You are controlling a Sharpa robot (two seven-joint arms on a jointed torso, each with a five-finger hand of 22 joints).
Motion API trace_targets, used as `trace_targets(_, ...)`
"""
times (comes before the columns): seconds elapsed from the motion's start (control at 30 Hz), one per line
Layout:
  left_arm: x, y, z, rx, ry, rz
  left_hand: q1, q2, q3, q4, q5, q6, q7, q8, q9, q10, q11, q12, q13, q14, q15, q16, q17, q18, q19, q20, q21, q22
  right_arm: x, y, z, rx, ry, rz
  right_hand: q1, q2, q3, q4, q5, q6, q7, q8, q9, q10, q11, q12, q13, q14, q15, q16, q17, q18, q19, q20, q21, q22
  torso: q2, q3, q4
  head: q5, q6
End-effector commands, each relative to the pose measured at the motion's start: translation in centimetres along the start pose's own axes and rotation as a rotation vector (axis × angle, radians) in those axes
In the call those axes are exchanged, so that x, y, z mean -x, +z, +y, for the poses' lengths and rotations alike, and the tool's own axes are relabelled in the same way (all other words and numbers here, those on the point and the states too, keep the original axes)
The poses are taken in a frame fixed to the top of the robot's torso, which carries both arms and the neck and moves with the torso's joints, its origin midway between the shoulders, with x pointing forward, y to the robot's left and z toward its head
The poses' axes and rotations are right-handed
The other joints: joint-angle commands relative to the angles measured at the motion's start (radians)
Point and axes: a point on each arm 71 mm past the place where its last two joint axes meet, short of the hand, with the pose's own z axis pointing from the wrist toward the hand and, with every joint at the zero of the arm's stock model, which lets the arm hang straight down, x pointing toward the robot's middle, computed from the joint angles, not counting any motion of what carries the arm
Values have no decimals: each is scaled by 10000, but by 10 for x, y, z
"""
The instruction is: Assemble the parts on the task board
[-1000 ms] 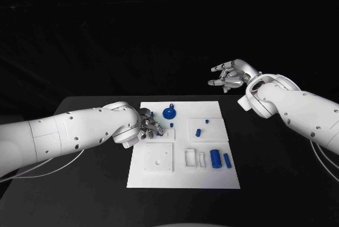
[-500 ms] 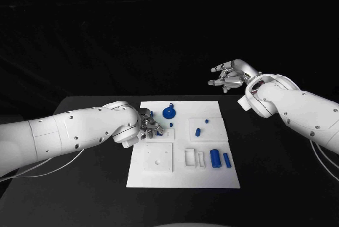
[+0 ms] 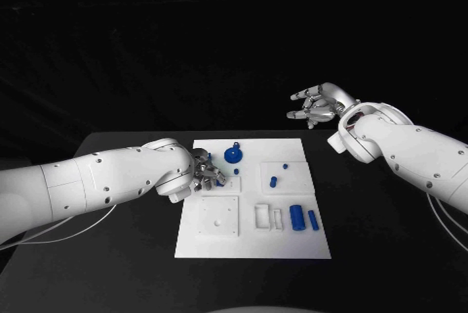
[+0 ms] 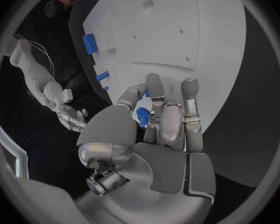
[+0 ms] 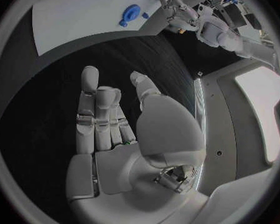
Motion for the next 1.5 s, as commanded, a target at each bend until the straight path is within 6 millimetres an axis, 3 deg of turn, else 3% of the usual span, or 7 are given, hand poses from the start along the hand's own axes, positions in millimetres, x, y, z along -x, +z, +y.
trace_targets(0.03,-5,3,1,113,153,261,66,152,153,-110,-58,1903,-1215,15,1455,443,-113,60,-17,25,-44,76,41,34,-22,65,51,182,-2,0,0,44,-54,158,-81,-4,3,-40,61,-58,3,3,15,19,0,-10,-13,-56,-30,-65,-15,204,283,14,-65,-14,-3,6,-1,-11,-7)
trace_targets(0.77,-6,5,-1,69,338,502,-7,250,160,-80,-178,2085,-1256,15,1454,444,-122,212,-137,44,-8,170,190,74,-48,138,93,183,-5,0,-2,-29,-43,271,-80,6,48,-108,123,-65,4,3,15,14,-3,-18,-17,-61,-32,-68,-19,201,282,12,-70,-12,0,7,-2,-34,-49)
trace_targets(1.5,-5,5,-2,31,414,783,47,335,95,42,-422,2086,-1267,9,1776,445,-122,412,-550,43,11,191,242,157,-81,218,137,176,-7,-1,-5,-110,-50,356,-106,8,104,-184,190,-93,7,1,13,4,-2,-28,-21,-72,-31,-77,-28,199,278,13,-85,-15,3,-10,10,-94,-34)
